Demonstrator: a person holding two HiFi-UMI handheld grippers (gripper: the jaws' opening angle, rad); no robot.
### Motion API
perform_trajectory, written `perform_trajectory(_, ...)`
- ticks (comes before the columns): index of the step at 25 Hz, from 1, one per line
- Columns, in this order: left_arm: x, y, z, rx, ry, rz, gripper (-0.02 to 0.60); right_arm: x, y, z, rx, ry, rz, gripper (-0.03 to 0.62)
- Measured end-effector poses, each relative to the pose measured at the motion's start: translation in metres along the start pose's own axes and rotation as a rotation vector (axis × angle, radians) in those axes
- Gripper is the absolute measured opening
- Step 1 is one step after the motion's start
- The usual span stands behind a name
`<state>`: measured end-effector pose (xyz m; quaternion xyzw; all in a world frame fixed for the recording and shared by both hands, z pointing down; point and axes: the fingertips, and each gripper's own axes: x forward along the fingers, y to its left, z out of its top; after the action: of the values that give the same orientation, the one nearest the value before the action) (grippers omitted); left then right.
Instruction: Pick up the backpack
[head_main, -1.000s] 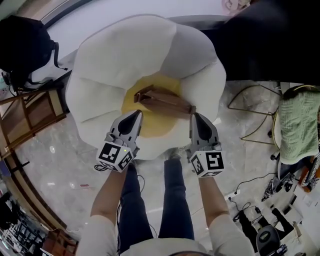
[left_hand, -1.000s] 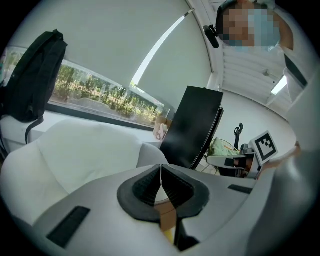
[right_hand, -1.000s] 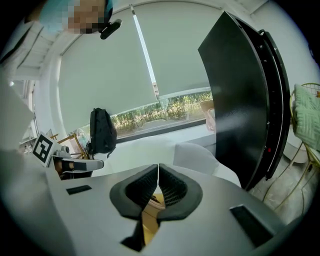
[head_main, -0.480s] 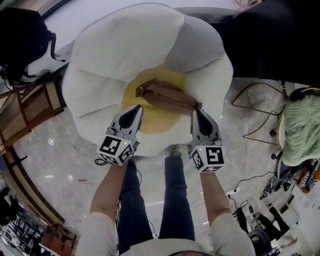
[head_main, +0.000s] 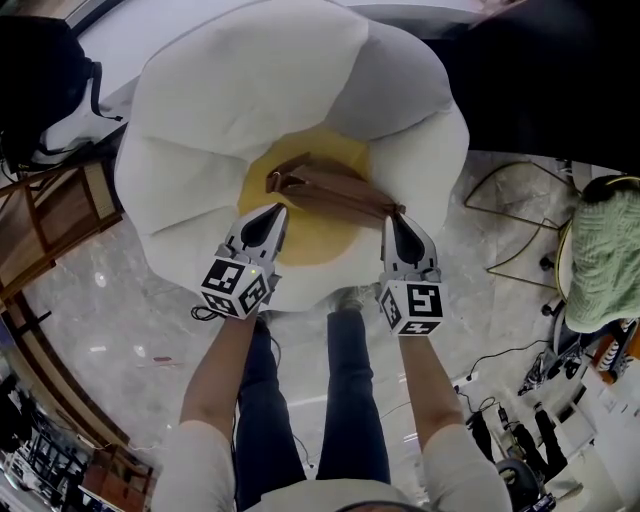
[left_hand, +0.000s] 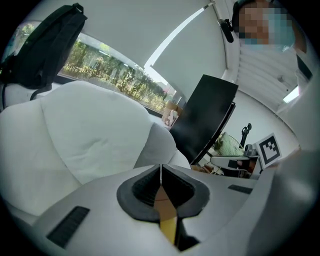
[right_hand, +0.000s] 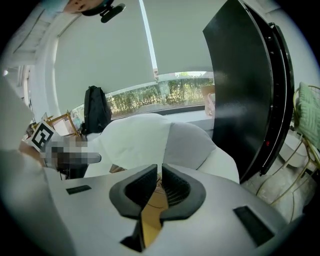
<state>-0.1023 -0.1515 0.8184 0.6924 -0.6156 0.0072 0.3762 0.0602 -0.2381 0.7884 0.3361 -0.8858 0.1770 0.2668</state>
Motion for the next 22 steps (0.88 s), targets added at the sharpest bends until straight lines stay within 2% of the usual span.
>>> perform_trajectory(7, 0.017, 0.014, -0.025, -0.028, 0.054, 0.006, 0.032, 0.004, -0.012, -0.008, -0.029, 0.005, -0.019, 0.040)
perform_trajectory(8, 0.019, 0.016, -0.028, -0.032, 0.061, 0.011, 0.032, 0.005, -0.013, -0.009, -0.028, 0.010, -0.020, 0.095)
perform_trajectory(9, 0.021, 0.018, -0.031, -0.034, 0.067, 0.018, 0.032, 0.007, -0.014, -0.012, -0.024, 0.017, -0.020, 0.227)
perform_trajectory(10, 0.022, 0.019, -0.033, -0.037, 0.072, 0.022, 0.034, 0.008, -0.015, -0.014, -0.021, 0.025, -0.019, 0.256)
perform_trajectory(13, 0.026, 0.022, -0.040, -0.075, 0.082, 0.026, 0.041, 0.012, -0.019, -0.020, -0.022, 0.047, -0.021, 0.258)
perform_trajectory(14, 0.028, 0.025, -0.043, -0.096, 0.085, 0.031, 0.119, 0.013, -0.020, -0.022, -0.021, 0.054, -0.021, 0.263)
perform_trajectory(15, 0.030, 0.028, -0.047, -0.119, 0.088, 0.040, 0.275, 0.015, -0.022, -0.024, -0.019, 0.061, -0.021, 0.268)
perform_trajectory(16, 0.032, 0.031, -0.050, -0.141, 0.092, 0.047, 0.304, 0.017, -0.023, -0.026, -0.016, 0.068, -0.019, 0.273)
perform_trajectory(22, 0.038, 0.045, -0.072, -0.173, 0.155, 0.083, 0.311, 0.025, -0.022, -0.037, -0.018, 0.105, 0.006, 0.282)
